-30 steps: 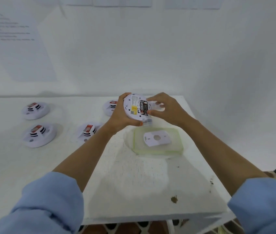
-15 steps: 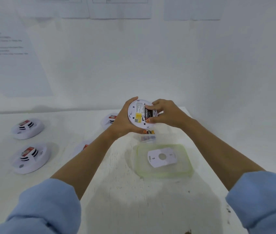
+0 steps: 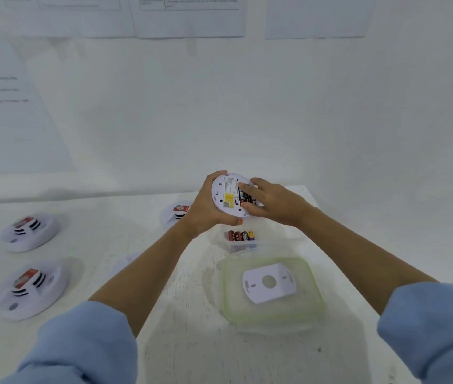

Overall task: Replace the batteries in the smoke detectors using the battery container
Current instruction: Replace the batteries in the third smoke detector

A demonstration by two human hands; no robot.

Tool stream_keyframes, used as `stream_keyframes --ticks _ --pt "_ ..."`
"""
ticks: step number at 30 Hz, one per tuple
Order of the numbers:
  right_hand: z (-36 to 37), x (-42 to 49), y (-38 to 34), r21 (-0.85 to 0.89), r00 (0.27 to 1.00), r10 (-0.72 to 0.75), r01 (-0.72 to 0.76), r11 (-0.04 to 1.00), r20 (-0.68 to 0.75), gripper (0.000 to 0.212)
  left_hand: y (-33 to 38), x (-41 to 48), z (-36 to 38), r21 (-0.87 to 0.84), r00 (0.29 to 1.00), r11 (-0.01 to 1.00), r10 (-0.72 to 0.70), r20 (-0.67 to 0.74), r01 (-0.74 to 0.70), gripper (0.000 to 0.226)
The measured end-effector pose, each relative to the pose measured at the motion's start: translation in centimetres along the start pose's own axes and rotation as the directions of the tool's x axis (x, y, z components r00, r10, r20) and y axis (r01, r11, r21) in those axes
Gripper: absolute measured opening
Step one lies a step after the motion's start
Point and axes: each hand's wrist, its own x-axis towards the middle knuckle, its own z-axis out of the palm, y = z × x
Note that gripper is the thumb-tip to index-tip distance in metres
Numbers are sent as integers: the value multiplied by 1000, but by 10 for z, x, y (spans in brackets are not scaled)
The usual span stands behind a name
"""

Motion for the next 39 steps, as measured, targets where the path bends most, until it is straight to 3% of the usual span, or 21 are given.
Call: stream_keyframes --ticks 4,11,16,21,25,27,30,33,39 --pt "7 1 4 -2 999 -48 48 999 0 50 -3 1 1 -16 1000 1000 -17 -10 17 96" --pt "1 0 4 130 999 36 -38 991 16 48 -5 -3 0 -13 999 1000 -23 -39 22 102" --pt "-3 4 2 519 983 181 -175 837 39 54 -3 -1 1 -32 1000 999 -14 -25 13 97" --pt "-9 10 5 549 971 206 -237 801 119 53 -5 0 4 -21 1000 1000 1 -31 -2 100" --pt "-14 3 21 611 931 350 -337 716 103 49 -7 -1 -5 1 998 1000 6 -62 -6 102" --pt "-13 -2 27 540 899 346 -437 719 268 50 -8 -2 -8 15 997 1000 10 -72 -9 102" --pt "0 -5 19 258 816 307 -472 843 489 52 -9 -4 -7 29 997 999 22 -78 -20 103" --pt "15 -4 7 175 787 307 -459 871 534 42 -8 -6 -4 26 997 999 27 -68 -25 103" --pt "23 -4 5 221 724 310 -537 814 616 36 -9 -10 -2 28 997 999 29 -65 -27 101"
